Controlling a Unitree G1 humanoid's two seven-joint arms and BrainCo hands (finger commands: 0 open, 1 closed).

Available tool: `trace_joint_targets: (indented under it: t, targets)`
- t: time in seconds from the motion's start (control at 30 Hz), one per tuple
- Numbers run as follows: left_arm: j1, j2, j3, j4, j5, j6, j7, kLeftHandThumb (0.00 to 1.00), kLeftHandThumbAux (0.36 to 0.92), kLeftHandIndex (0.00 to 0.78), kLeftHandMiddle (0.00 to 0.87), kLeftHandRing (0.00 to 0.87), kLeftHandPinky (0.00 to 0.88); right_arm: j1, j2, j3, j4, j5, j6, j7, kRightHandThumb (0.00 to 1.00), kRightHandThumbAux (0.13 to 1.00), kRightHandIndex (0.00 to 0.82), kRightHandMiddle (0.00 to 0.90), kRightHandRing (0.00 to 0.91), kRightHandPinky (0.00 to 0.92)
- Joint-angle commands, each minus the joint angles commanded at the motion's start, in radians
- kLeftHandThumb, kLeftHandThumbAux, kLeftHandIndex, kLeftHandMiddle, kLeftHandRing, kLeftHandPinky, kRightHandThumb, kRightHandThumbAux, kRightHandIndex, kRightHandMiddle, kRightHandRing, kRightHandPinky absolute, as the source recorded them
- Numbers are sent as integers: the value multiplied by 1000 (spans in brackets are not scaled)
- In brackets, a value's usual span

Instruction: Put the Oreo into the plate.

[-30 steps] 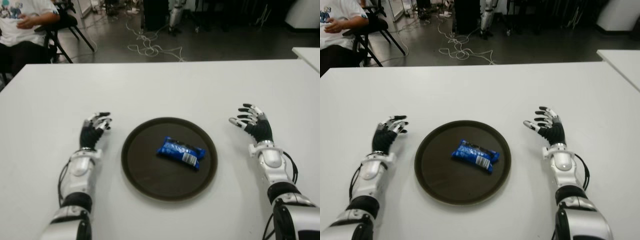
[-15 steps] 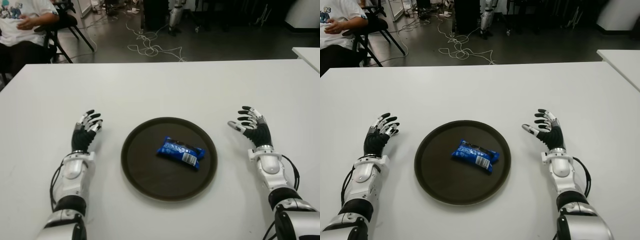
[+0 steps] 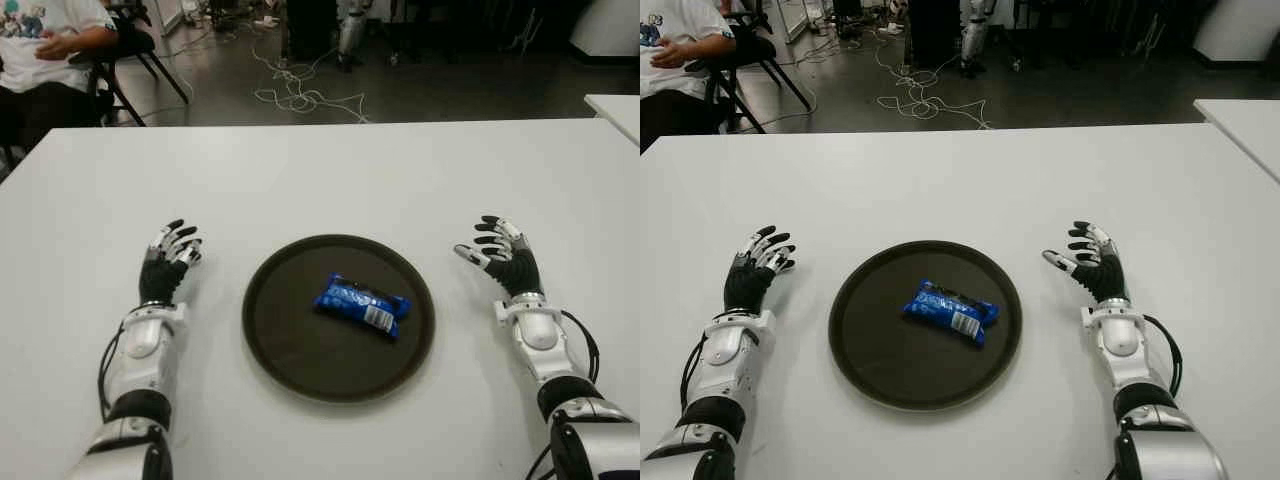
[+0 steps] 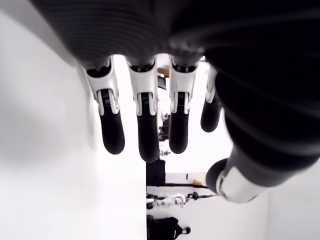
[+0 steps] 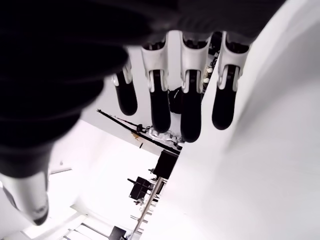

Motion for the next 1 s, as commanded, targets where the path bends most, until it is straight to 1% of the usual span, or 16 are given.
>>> trace_joint_targets:
  t: [0.13, 0.33, 0.43, 0.57, 0.77, 1.0]
  targets:
    - [-3, 4, 2, 13, 1, -10, 0, 261, 729, 203, 257, 268, 320, 3, 4, -1, -2, 2, -12, 1, 0, 609, 245, 302, 320, 342]
    - [-5, 2, 13, 18, -16, -39, -22, 247, 733, 199, 255, 272, 330, 5, 3, -1, -10, -2, -42, -11, 0, 599, 259, 306, 324, 356]
    - [-7, -6, 31, 21, -40, -67, -37, 248, 734, 191, 250, 271, 335, 10, 4, 3, -46, -14, -78, -45, 0, 586, 264, 311, 326, 360]
    - [-12, -11, 44, 26, -54, -95, -46, 256, 737, 185, 245, 268, 340, 14, 5, 5, -68, -19, -102, -74, 0, 585, 267, 318, 330, 360]
    - [-11, -19, 50, 21, -59, -138, -49, 250, 750, 186, 241, 256, 333, 20, 2, 8, -87, -28, -124, -113, 7, 589, 280, 331, 343, 350]
    - [1, -29, 47, -4, -64, -174, -62, 218, 766, 177, 234, 243, 317, 30, -3, 14, -114, -48, -140, -150, 18, 571, 281, 330, 343, 352]
